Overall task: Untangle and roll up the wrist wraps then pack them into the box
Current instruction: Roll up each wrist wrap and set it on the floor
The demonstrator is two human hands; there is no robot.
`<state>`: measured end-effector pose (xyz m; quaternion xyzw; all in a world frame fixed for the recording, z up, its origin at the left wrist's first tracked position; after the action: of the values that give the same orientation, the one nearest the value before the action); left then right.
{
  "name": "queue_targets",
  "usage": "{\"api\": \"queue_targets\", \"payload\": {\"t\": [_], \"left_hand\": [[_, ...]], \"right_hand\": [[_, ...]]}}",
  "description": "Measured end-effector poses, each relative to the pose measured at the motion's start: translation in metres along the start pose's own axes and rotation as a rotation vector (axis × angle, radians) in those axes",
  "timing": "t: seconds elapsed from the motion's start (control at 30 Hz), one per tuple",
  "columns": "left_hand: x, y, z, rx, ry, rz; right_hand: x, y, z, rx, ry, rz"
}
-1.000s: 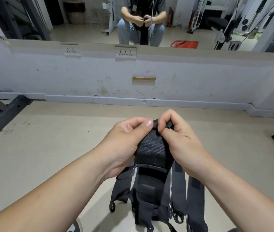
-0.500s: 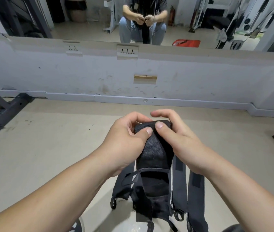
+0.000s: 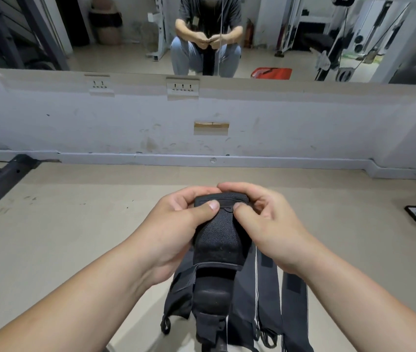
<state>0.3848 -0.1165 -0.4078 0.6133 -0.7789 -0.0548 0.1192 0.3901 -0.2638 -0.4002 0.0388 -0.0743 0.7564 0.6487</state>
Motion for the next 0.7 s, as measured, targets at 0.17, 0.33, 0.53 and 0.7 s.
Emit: {"api": "queue_targets", "payload": {"t": [0.17, 0.33, 0.53, 0.7], "left_hand": [[0.01, -0.007, 0.01, -0.139, -0.021, 0.115], [0.013, -0.009, 0.005, -0.124, -0.098, 0.126], [0.009, -0.007, 0.001, -0.115, 0.051, 0.054], [0.013, 0.001, -0.001, -0.13, -0.006, 0.125]], "right_hand": [[-0.006, -0.003, -0.002, -0.009, 0.069, -0.102], [-0.009, -0.001, 0.003, -0.086, 0.169, -0.103], [-0.007, 0.0, 0.014, -0.147, 0.049, -0.11], [-0.007, 0.0, 0.009, -0.139, -0.006, -0.118]]}}
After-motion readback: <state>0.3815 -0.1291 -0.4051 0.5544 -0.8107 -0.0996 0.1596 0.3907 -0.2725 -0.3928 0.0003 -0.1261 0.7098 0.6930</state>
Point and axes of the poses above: each hand's wrist, its own y-axis away from the middle knuckle, its own x-axis out of the palm, z = x × y, the point moved 7 cm from there along -y, towards the middle knuckle, and after that the axes turned 14 degrees about -y, right-handed, at the moved point
